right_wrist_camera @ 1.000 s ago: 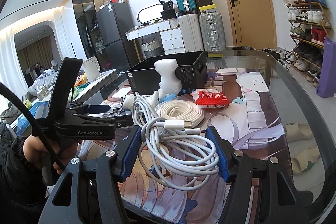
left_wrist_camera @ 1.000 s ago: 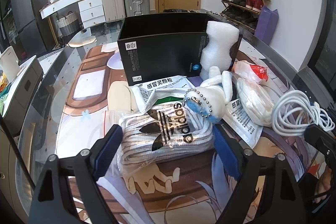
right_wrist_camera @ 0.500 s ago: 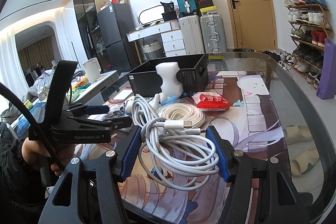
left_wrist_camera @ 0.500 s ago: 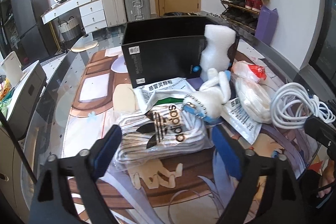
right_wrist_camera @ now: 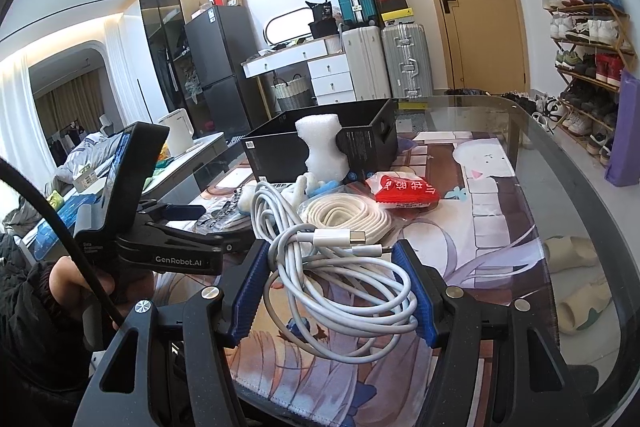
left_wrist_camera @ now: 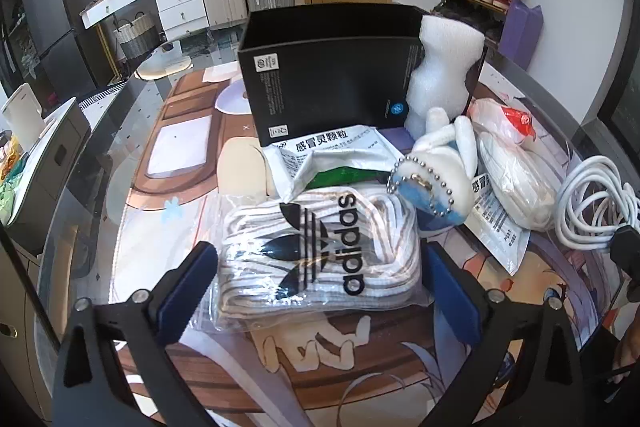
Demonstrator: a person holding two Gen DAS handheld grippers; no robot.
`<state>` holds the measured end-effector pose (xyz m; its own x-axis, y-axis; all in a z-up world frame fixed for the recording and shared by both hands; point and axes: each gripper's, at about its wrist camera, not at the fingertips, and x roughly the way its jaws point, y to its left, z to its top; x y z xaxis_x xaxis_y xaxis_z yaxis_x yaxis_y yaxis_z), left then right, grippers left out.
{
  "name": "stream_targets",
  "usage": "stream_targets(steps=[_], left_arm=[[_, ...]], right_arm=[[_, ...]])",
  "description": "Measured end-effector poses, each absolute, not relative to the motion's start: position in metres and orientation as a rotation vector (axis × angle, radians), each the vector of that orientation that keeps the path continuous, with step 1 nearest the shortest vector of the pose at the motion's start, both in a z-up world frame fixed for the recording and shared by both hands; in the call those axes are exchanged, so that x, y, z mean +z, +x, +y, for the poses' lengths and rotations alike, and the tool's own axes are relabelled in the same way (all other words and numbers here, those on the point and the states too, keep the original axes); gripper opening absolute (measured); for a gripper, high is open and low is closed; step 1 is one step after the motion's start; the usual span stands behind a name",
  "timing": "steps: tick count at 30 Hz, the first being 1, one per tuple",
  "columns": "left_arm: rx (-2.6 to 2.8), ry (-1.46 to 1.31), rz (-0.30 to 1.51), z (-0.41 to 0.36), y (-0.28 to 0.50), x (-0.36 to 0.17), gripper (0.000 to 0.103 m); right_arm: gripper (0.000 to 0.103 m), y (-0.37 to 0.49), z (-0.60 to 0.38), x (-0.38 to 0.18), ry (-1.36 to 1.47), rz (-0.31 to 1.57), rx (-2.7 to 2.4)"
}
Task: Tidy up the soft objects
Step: 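Close the left tool on the clear adidas sock bag while the right tool holds the cable, then carry the sock bag with the left tool and cable with the right tool over the black box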
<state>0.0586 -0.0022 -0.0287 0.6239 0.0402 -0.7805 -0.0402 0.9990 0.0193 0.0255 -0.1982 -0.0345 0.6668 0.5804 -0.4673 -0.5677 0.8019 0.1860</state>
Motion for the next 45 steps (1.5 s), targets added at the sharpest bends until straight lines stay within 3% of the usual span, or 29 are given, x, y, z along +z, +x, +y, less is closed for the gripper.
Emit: stream_targets(steps=[7, 15, 34, 36, 39, 45], left_arm=[[0.042, -0.036, 0.919, 0.005, 0.062, -0.031, 0.101], [0.032, -0.024, 0.885, 0.006, 0.056, -0.027, 0.085], [0.004, -0.032, 0.822, 0.006, 0.034, -0.013, 0.07], [-0.013, -0.033, 0.8, 0.006, 0.03, -0.009, 0.055], [-0.024, -0.031, 0.779, 0.007, 0.026, -0.003, 0.041], [-0.025, -0.056, 0.746, 0.015, 0.02, 0.008, 0.03]], right_arm=[[0.063, 0.027, -0.198, -0.036, 0.024, 0.538, 0.648], [0.063, 0.029, -0.196, -0.036, 0.023, 0.535, 0.653], [0.063, 0.028, -0.198, -0.032, 0.026, 0.516, 0.657], [0.063, 0.028, -0.199, -0.031, 0.028, 0.514, 0.657], [0.063, 0.027, -0.199, -0.031, 0.028, 0.514, 0.656], [0.063, 0.026, -0.199, -0.027, 0.024, 0.507, 0.657]])
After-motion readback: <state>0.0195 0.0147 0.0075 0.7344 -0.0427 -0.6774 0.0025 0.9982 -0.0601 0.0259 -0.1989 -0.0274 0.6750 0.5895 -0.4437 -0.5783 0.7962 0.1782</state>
